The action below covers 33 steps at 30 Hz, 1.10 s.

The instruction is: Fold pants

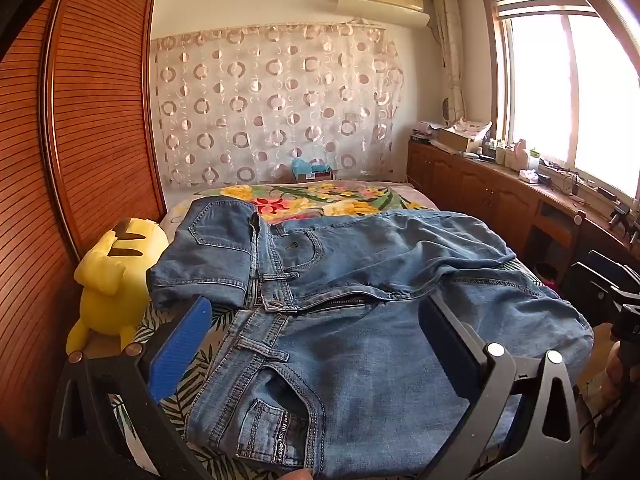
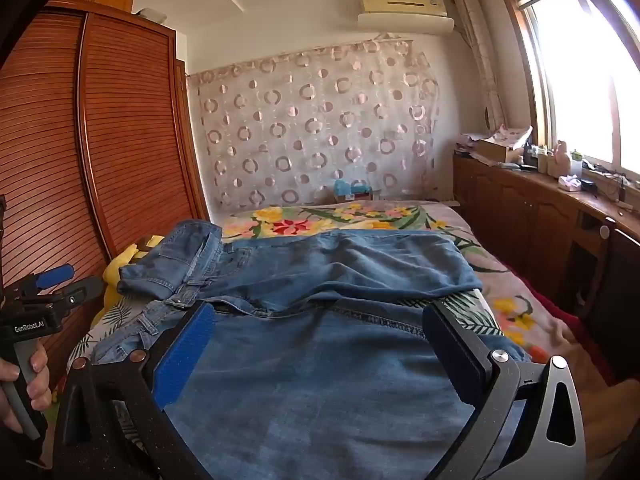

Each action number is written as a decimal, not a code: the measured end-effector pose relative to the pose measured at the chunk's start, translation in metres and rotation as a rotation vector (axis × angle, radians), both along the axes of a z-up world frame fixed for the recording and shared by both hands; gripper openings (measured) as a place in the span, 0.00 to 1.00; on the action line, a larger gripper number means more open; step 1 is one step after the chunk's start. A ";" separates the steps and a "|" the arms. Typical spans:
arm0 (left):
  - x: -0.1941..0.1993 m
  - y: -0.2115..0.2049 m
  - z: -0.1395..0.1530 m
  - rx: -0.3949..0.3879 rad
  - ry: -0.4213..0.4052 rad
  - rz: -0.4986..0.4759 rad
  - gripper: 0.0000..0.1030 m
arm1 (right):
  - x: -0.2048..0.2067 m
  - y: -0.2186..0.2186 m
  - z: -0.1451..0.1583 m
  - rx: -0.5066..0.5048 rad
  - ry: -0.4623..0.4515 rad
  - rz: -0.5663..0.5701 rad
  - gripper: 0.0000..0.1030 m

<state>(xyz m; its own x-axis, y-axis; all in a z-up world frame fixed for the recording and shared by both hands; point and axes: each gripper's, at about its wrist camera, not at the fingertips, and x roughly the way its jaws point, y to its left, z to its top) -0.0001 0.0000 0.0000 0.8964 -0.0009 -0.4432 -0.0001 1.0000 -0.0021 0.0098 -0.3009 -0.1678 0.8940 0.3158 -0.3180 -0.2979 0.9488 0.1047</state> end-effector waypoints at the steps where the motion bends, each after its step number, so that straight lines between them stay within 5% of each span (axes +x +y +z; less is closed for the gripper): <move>1: 0.000 0.000 0.000 0.001 0.000 0.000 1.00 | 0.000 0.000 0.000 -0.001 0.004 0.001 1.00; 33: 0.000 0.000 0.000 0.008 -0.003 0.000 1.00 | -0.001 0.001 -0.001 -0.002 0.006 0.001 1.00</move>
